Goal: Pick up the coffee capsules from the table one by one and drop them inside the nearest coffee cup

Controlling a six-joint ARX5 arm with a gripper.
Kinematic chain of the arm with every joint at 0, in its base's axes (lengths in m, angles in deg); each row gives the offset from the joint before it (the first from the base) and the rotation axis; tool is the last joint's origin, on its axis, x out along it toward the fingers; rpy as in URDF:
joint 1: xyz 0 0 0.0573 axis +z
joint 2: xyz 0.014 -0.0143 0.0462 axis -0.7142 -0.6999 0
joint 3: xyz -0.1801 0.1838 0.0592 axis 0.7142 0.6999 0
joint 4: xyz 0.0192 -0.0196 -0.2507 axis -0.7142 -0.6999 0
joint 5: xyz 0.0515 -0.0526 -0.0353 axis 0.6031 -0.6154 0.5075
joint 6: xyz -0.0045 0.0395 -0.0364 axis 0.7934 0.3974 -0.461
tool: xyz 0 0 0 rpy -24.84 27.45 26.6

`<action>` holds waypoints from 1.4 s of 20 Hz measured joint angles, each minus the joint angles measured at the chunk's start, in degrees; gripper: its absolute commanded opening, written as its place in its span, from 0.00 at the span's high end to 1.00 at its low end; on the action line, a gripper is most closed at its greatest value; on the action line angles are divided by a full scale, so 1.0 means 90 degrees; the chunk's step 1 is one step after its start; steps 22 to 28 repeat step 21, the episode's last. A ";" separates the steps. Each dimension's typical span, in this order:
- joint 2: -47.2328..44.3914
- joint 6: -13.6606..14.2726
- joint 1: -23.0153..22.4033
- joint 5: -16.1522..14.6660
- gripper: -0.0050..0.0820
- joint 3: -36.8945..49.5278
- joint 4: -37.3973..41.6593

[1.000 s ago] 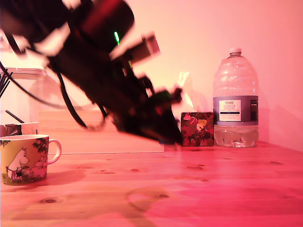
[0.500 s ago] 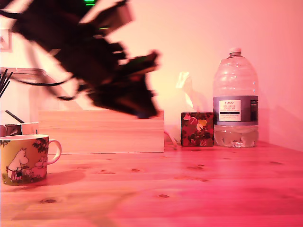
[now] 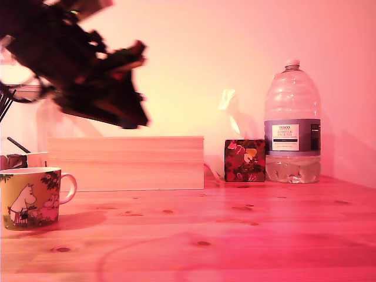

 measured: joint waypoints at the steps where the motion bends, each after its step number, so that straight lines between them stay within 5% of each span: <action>1: 0.0121 0.0000 0.0083 0.0056 0.88 0.0002 -0.0095; 11: 0.1596 0.0002 0.1411 0.0248 0.88 0.0993 -0.0610; 19: 0.2769 0.0109 0.2720 0.0078 0.88 0.1202 -0.1054; 28: 0.2773 0.0129 0.2844 -0.0044 0.88 0.1202 -0.1059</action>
